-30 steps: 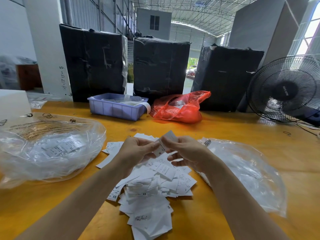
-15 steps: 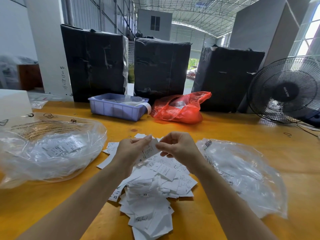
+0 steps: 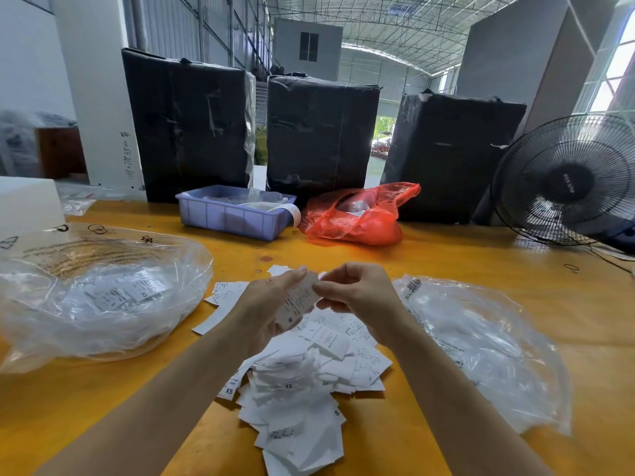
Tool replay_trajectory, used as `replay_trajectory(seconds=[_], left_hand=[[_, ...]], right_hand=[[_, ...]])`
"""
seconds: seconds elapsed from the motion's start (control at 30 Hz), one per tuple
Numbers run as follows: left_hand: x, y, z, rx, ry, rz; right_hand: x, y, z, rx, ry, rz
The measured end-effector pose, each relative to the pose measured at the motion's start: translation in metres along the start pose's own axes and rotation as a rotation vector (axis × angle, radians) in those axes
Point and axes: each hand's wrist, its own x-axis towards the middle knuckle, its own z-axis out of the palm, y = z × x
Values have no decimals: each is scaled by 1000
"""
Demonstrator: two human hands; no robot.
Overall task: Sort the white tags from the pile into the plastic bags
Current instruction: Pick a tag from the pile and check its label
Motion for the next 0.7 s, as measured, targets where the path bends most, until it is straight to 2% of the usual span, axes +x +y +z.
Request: replay_trajectory(seconds=[0.17, 0.3, 0.37, 0.47, 0.57, 0.63, 0.7], left_hand=[[8, -4, -7, 128, -13, -49], [10, -6, -14, 270, -32, 8], [13, -1, -22, 371, 15, 75], [19, 15, -49, 598, 197, 249], [24, 32, -96, 788, 471, 363], [27, 36, -131, 955, 673, 341], [30, 35, -161, 1073, 804, 254]], right_hand=[[2, 2, -10, 30, 104, 80], [2, -4, -18, -1, 140, 76], [2, -13, -31, -111, 162, 33], [-1, -27, -71, -389, 161, 61], [-6, -23, -116, -702, 208, 250], [-10, -12, -135, -849, 197, 423], [-13, 0, -142, -924, 106, 579]])
